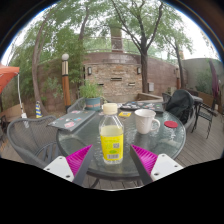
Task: Pour water
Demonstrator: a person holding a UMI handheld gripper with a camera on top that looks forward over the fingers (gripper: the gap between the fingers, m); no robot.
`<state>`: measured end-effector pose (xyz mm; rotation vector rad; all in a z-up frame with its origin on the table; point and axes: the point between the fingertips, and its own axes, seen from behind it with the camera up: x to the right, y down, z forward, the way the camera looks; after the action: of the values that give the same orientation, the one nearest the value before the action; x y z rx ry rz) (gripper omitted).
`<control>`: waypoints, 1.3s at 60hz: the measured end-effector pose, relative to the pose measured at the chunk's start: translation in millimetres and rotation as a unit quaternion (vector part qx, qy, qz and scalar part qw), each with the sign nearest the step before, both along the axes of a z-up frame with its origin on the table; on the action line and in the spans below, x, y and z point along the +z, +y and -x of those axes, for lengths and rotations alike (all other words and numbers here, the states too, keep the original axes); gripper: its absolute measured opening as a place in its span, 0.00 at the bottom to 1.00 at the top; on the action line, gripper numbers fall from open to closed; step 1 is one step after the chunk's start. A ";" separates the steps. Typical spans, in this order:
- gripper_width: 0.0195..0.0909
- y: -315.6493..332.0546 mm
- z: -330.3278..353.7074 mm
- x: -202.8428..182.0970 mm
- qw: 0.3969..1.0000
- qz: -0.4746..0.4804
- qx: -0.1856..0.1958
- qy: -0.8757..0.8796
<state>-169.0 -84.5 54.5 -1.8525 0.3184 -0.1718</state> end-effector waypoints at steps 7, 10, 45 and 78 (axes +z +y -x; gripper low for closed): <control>0.90 44.0 -10.5 -14.3 0.999 -0.037 -0.007 0.007; 0.90 56.9 -15.7 -11.2 0.999 -0.050 -0.015 -0.007; 0.26 163.7 19.4 100.8 0.980 -0.072 0.128 0.134; 0.25 179.7 -86.6 153.8 0.430 -0.216 -0.013 0.877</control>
<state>-82.5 95.2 208.4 -0.7357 1.5890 1.8206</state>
